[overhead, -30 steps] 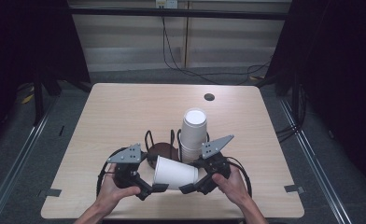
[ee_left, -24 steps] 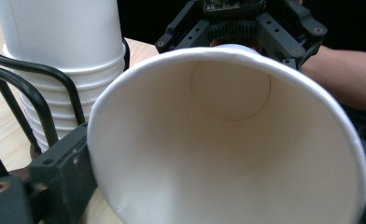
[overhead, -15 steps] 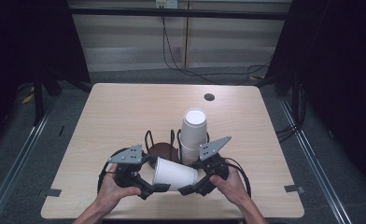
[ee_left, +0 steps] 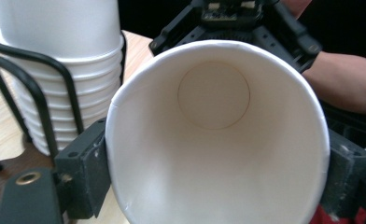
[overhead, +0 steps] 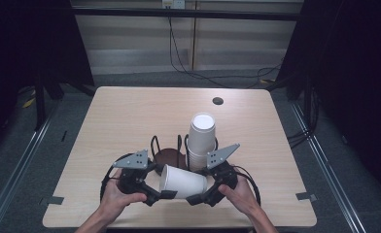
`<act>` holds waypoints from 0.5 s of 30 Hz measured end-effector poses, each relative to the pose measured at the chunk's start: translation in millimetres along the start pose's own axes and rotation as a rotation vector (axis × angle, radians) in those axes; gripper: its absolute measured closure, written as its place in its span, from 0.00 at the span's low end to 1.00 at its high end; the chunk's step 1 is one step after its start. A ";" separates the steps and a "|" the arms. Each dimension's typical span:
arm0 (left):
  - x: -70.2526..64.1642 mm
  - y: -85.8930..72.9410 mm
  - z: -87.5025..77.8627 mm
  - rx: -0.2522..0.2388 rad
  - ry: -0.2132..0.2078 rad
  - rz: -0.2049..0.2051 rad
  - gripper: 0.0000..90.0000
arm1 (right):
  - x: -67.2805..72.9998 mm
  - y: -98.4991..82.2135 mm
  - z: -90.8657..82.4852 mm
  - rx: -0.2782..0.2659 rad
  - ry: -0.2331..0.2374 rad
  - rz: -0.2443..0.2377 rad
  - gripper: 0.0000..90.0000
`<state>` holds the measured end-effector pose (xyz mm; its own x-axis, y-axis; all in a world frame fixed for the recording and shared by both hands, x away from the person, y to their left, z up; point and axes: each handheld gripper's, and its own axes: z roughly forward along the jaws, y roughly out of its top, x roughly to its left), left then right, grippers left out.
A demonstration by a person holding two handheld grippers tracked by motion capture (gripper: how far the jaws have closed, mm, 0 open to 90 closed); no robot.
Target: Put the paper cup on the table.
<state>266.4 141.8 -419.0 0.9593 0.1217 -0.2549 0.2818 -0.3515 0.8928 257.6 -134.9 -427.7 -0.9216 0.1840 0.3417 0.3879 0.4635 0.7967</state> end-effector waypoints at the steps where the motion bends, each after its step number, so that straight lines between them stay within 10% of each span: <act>1: 0.1 0.0 -0.9 -0.002 0.005 -0.006 0.16 | 0.2 -0.1 -1.4 -0.005 -0.012 0.004 0.16; 15: 5.6 0.9 -11.0 0.023 0.045 -0.032 0.16 | -4.3 -5.1 -17.4 -0.061 -0.085 0.041 0.16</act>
<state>271.7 152.4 -415.6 0.9482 0.1744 -0.2657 0.3130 -0.3678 0.8756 259.8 -153.1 -424.5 -0.9017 0.2760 0.3328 0.4227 0.4008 0.8128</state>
